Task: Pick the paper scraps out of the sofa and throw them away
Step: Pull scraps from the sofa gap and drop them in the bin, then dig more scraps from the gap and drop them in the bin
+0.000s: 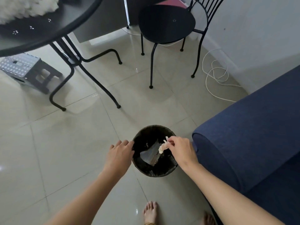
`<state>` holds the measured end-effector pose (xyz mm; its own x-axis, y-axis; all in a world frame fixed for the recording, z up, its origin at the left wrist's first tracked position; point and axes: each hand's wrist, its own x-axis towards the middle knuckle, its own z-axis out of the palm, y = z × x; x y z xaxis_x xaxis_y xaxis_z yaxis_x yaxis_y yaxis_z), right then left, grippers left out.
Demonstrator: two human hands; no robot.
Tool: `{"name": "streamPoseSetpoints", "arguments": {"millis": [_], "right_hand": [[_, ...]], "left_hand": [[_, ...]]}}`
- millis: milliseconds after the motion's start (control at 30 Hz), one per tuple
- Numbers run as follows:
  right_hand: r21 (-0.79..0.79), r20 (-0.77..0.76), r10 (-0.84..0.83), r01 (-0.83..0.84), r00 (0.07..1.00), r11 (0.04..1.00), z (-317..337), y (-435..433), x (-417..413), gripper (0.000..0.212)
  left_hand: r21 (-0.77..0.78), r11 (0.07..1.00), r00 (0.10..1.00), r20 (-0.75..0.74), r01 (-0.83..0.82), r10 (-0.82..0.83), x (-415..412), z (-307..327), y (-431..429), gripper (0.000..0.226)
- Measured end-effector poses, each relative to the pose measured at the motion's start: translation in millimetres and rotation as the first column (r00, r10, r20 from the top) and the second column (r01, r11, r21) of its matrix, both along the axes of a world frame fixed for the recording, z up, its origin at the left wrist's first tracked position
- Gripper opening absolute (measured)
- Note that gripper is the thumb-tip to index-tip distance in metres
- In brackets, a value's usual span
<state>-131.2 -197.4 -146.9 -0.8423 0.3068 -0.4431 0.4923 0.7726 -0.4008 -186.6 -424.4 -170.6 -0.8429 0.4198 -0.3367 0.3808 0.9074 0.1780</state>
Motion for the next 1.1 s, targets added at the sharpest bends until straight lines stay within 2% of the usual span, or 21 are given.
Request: {"name": "streamPoseSetpoints", "arguments": {"millis": [133,200,367,467,667,867,1100], "right_hand": [[-0.071,0.06,0.024,-0.02,0.998,0.997,-2,0,-5,0.04],[-0.085,0.042,0.023,-0.019,0.999,0.996,4,4,-4,0.048],[-0.089,-0.158,0.033,-0.048,0.987,0.995,44,25,8,0.061],[-0.036,-0.274,0.053,-0.066,0.96,0.997,77,48,24,0.071],[0.066,-0.363,-0.027,0.055,0.931,0.996,112,136,80,0.079],[0.073,-0.381,-0.258,0.308,0.888,0.949,107,240,155,0.08],[0.036,-0.297,-0.504,0.537,0.811,0.843,76,344,230,0.074]], "left_hand": [[0.037,0.999,1.0,-0.008,0.02,-0.02,-5,3,-4,0.033],[0.052,0.998,0.999,0.003,0.034,-0.034,-6,8,1,0.038],[0.117,0.987,0.993,0.039,0.106,-0.111,-11,40,36,0.059],[0.133,0.971,0.978,0.035,0.198,-0.204,-12,70,73,0.065],[0.234,0.908,0.936,-0.036,0.349,-0.35,-4,127,180,0.075],[0.247,0.778,0.816,-0.15,0.578,-0.559,43,139,305,0.074],[0.109,0.576,0.584,-0.222,0.81,-0.781,109,123,436,0.069]]}}
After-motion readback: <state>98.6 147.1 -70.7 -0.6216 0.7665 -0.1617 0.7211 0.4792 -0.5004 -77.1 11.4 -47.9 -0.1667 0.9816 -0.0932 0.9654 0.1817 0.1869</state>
